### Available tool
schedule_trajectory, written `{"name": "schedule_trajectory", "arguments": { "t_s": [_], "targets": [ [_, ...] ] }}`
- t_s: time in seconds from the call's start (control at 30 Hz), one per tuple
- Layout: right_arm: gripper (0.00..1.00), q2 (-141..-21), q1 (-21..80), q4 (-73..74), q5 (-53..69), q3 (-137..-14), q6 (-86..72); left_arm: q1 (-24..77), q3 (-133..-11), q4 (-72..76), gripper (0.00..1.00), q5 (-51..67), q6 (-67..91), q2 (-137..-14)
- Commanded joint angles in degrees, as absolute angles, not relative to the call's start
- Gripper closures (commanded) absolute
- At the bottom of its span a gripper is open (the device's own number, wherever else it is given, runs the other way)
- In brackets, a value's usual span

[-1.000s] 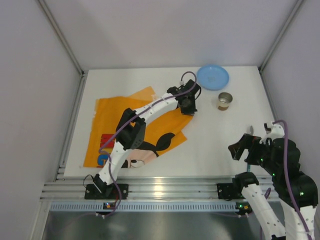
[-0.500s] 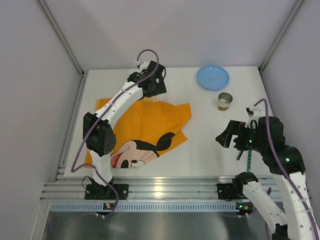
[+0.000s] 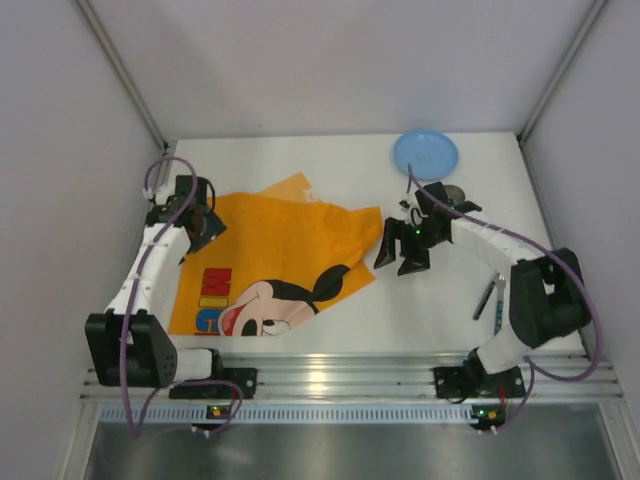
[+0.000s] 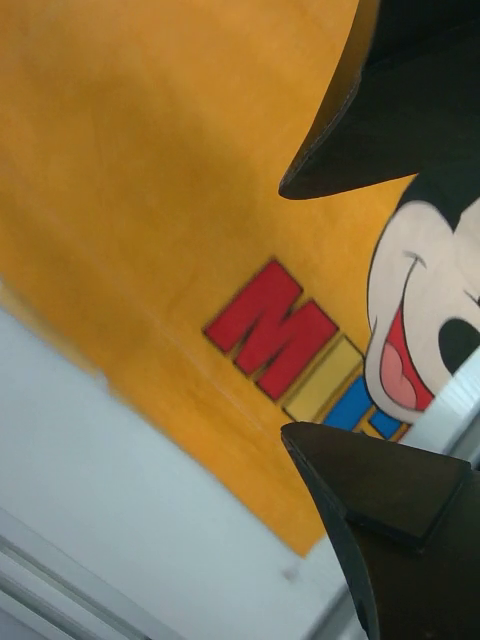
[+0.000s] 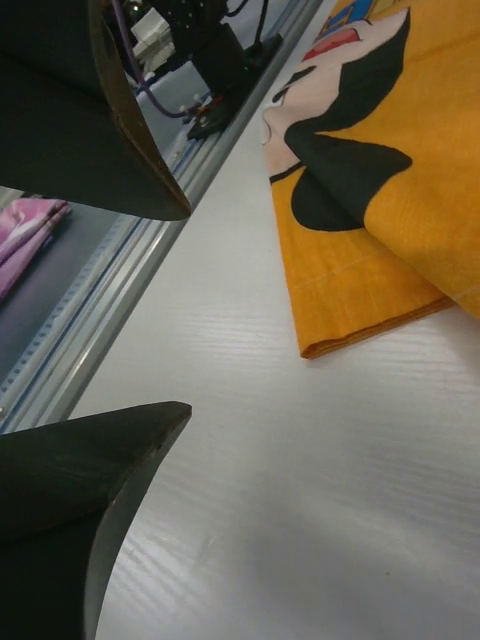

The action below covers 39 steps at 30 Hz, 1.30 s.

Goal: Set the dinner table for one person

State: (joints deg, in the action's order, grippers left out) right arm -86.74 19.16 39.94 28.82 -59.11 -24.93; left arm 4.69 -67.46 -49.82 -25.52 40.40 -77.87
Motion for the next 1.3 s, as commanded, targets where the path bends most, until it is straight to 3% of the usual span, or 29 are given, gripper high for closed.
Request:
{"name": "schedule_trajectory", "arguments": {
  "t_s": [0.0, 0.1, 0.4, 0.53, 0.63, 0.67, 0.9, 1.27],
  "targets": [
    [0.27, -94.3, 22.3, 35.2, 29.2, -63.6, -24.0, -3.2, -59.4, -47.8, 0.02, -19.3, 39.5, -67.5],
    [0.36, -99.6, 23.9, 33.4, 28.0, -64.2, -23.9, -3.6, -55.0, -49.3, 0.02, -17.6, 39.4, -64.2],
    [0.38, -108.8, 25.8, 27.6, 25.9, -67.1, -25.5, -3.6, -51.4, -52.8, 0.02, -16.9, 38.7, -59.7],
    [0.44, -111.1, 28.6, 26.2, 25.0, -68.7, -27.0, -3.6, -51.1, -53.3, 0.02, -16.4, 39.0, -59.3],
    [0.56, -112.3, 30.8, 26.1, 25.1, -69.5, -28.0, -3.7, -49.9, -53.6, 0.02, -15.9, 40.3, -59.2],
    [0.64, -112.4, 31.5, 26.2, 25.1, -69.5, -28.1, -4.0, -49.7, -53.6, 0.02, -15.5, 41.4, -59.4],
    [0.99, -107.9, 32.1, 27.3, 24.2, -65.8, -27.7, -5.9, -47.9, -52.4, 0.02, -11.1, 45.4, -61.7],
    [1.00, -101.8, 21.3, 34.0, 19.8, -66.3, -25.7, -5.9, -48.3, -49.9, 0.02, -3.1, 43.5, -66.4]
  ]
}}
